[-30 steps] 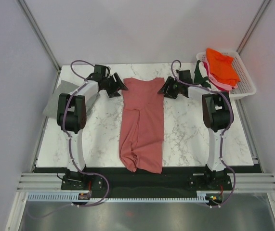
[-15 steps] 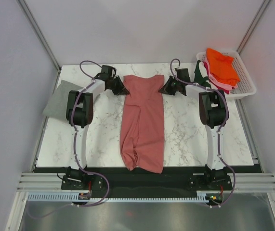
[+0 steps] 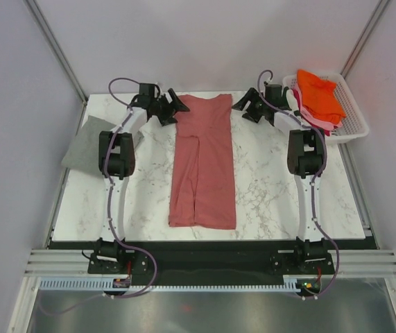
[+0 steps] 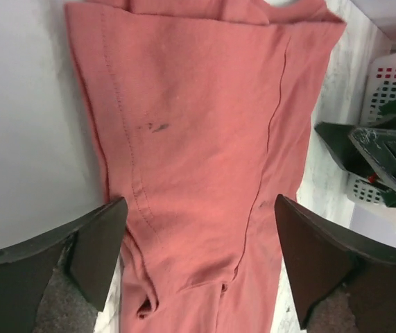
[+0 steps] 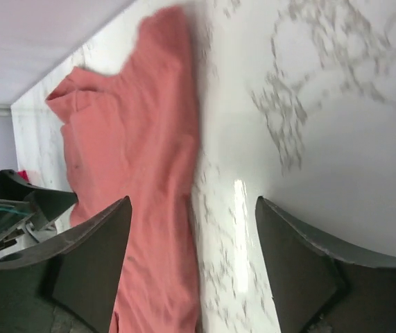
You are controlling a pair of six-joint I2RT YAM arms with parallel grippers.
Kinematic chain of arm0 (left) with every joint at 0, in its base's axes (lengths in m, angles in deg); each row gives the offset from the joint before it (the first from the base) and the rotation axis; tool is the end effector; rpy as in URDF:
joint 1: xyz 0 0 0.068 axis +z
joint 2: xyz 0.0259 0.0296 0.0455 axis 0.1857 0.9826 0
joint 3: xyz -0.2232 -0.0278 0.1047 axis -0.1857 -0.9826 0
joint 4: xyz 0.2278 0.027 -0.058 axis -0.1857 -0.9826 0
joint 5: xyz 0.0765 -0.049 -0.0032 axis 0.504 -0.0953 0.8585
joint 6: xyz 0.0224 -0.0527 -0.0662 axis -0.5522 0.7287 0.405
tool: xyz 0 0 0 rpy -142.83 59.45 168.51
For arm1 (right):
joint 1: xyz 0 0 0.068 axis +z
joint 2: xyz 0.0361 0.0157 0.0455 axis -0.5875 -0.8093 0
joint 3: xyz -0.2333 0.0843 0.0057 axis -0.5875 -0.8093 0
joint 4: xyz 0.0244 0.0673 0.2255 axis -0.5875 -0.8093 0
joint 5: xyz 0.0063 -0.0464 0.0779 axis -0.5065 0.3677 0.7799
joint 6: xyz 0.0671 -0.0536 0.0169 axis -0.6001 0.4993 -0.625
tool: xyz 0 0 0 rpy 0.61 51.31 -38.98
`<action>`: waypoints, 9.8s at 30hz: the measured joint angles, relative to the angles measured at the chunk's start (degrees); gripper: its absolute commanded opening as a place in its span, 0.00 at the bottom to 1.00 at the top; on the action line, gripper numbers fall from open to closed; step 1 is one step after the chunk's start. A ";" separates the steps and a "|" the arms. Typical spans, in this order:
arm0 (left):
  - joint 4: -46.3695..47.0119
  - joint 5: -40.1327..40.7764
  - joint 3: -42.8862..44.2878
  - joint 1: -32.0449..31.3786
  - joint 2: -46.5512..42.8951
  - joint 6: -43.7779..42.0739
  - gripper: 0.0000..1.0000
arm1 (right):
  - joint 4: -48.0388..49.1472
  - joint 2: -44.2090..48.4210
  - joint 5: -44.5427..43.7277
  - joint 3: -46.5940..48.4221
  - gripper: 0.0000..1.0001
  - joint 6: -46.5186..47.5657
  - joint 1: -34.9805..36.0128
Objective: Fold and stack the t-shirts
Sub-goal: Fold the tshirt
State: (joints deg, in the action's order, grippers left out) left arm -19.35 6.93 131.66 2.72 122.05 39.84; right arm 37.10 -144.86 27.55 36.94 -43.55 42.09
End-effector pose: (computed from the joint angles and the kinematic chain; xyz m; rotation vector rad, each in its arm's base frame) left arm 0.5435 -0.1165 0.1273 -0.3483 2.3509 -1.0324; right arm 0.5546 0.0919 0.1187 0.4203 2.1827 0.9345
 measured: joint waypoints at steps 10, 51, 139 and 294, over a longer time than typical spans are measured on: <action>-0.66 9.57 -38.21 -1.46 -32.96 -3.78 1.00 | -3.34 29.83 -3.02 -35.06 0.76 5.55 2.16; -4.59 18.03 -108.19 -27.61 -106.18 10.03 0.73 | -23.93 94.42 -11.08 -93.31 0.57 -0.11 27.98; -3.89 20.28 -106.44 -21.88 -99.93 9.27 0.62 | -8.92 48.87 -21.44 -65.64 0.06 -7.19 54.49; -0.98 5.14 -33.42 -1.73 -28.46 5.49 0.36 | -23.34 16.76 -3.78 -9.35 0.47 6.43 7.85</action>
State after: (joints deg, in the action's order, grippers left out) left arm -20.33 12.06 98.24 0.99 93.59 45.32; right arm 13.75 -128.09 23.77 27.59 -37.12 49.93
